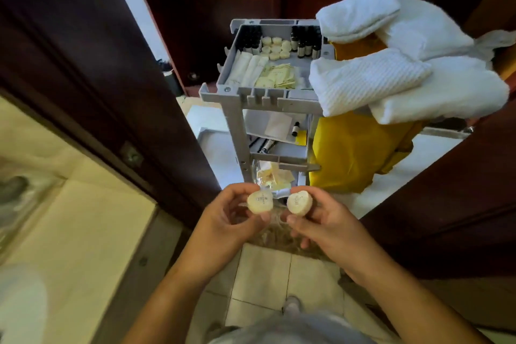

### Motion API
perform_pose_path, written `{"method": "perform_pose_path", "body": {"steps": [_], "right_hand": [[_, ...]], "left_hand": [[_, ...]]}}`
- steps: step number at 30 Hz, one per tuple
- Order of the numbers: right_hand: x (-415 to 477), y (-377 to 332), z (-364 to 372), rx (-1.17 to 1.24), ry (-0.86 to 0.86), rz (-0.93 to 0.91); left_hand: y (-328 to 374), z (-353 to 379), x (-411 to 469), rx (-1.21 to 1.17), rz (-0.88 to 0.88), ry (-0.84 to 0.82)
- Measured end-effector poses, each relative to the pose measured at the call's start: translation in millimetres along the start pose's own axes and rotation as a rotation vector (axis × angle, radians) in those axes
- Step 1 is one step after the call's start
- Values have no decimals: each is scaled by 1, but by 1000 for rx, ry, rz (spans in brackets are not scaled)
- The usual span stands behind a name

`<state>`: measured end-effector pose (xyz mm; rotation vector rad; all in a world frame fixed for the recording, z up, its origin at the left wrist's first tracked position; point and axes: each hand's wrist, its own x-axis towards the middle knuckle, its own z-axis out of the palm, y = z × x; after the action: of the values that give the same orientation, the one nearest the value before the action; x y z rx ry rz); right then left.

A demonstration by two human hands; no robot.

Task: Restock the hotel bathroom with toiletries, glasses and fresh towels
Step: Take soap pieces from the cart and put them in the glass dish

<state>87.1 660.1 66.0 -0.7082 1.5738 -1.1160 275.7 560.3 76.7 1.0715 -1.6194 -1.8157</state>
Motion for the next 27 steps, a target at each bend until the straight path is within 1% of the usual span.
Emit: {"method": "perform_pose_path", "body": {"steps": [4, 6, 10, 14, 20, 27], "right_hand": [[-6, -7, 55, -38, -77, -28], [-12, -12, 85, -48, -127, -39], [-26, -14, 165, -28, -259, -21], [-42, -6, 249, 10, -381, 42], [-64, -1, 356, -68, -520, 54], [-79, 12, 462, -99, -668, 108]], "left_hand": [[-12, -40, -42, -25, 70, 131], [-18, -61, -64, -7, 77, 200], [-30, -123, -123, 187, 85, 350], [-43, -184, -181, 256, 76, 451], [-65, -262, -257, 151, 10, 548], [-102, -336, -336, 153, -66, 648]]}}
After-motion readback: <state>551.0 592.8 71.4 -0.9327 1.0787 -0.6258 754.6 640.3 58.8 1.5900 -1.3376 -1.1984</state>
